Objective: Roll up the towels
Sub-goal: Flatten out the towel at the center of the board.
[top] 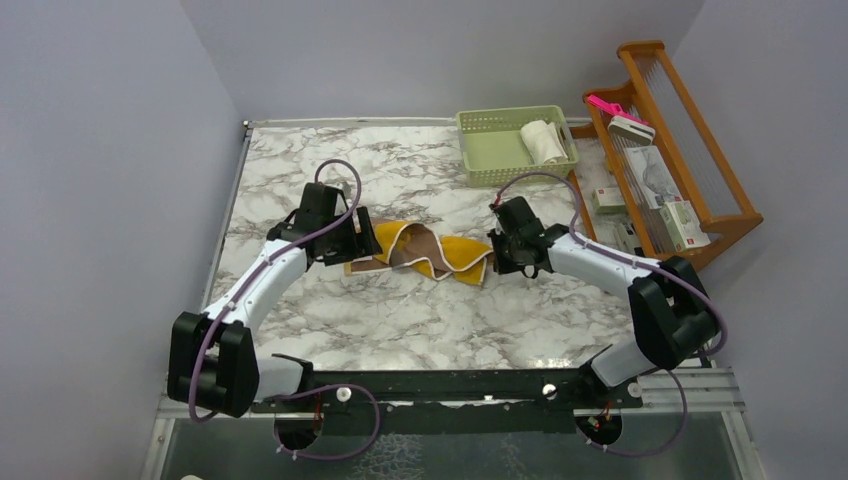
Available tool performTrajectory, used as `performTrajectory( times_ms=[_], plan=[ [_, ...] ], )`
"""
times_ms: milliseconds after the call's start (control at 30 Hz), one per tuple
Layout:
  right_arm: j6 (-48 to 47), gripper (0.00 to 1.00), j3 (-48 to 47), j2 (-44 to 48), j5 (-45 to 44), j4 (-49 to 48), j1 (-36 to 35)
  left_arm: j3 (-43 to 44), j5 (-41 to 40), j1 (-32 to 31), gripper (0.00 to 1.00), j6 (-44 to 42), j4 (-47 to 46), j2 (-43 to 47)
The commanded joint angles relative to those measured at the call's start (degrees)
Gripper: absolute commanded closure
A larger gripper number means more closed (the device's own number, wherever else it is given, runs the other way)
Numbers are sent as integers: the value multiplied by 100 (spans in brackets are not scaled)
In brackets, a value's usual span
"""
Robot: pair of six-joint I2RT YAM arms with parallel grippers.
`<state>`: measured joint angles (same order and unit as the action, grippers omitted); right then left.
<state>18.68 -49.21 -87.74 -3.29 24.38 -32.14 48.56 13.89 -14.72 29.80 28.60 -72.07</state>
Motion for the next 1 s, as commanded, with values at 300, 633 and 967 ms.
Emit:
performTrajectory(
  times_ms=[300, 633, 967],
  plan=[
    [-230, 99, -416, 485, -292, 257, 24, 183, -158, -248, 28, -223, -967, -1301],
    [-320, 99, -397, 558, -397, 306, 24, 415, 9, -505, 31, -64, -1471, -2246],
    [-404, 99, -418, 610, -386, 322, 24, 721, -794, -491, 52, -63, -1213, -2386]
  ],
)
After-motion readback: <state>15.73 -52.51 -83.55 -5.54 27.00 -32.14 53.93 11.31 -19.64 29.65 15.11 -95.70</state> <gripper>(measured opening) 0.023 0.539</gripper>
